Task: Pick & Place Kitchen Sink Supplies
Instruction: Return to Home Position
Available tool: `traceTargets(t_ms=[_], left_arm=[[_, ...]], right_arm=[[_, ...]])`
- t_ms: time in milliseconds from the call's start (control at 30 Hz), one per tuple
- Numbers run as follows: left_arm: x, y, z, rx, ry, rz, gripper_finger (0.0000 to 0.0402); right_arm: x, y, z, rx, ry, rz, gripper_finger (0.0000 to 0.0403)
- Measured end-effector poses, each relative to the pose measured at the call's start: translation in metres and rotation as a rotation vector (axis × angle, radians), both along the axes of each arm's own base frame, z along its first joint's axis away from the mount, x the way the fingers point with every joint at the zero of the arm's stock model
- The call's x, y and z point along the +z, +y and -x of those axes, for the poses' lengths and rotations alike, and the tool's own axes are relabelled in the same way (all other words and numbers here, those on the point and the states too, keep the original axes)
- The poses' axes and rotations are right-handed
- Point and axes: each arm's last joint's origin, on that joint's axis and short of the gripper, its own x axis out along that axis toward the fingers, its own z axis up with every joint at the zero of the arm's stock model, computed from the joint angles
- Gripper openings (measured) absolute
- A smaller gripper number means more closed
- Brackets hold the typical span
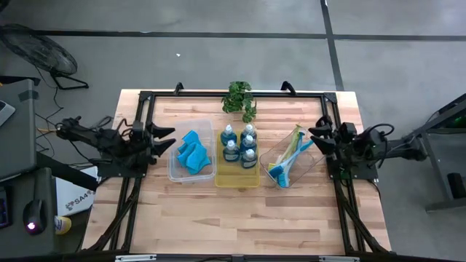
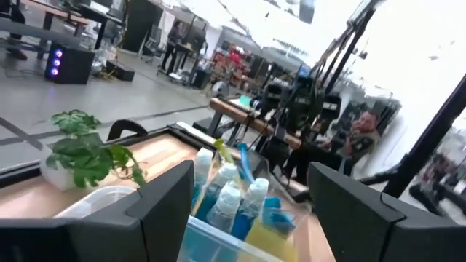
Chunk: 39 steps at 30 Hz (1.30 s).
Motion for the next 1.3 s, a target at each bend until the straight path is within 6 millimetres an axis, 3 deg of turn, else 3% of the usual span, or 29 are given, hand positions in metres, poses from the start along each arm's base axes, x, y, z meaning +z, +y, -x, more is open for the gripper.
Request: traceTargets(t_ms=[400,900,1300], left_arm=[[-0.030,-0.003,-0.009,0.039,-0.100,0.054,0.0264],[-0.071,-0.003,-0.014,0.119,-0.087,0.144,0.0264],[-0.074,-0.002,-0.014,0.169,-0.069,0.160,0.0264]], right_arm=[[-0.028,-0.006,-0.005,0.050,0.013,-0.054,0.0140],[-0.032,-0.024,-0.004,0.092,0.064,-0.048,0.0140],[-0.037,-0.029,-0.006,0.032,0.126,-0.005,0.0140]])
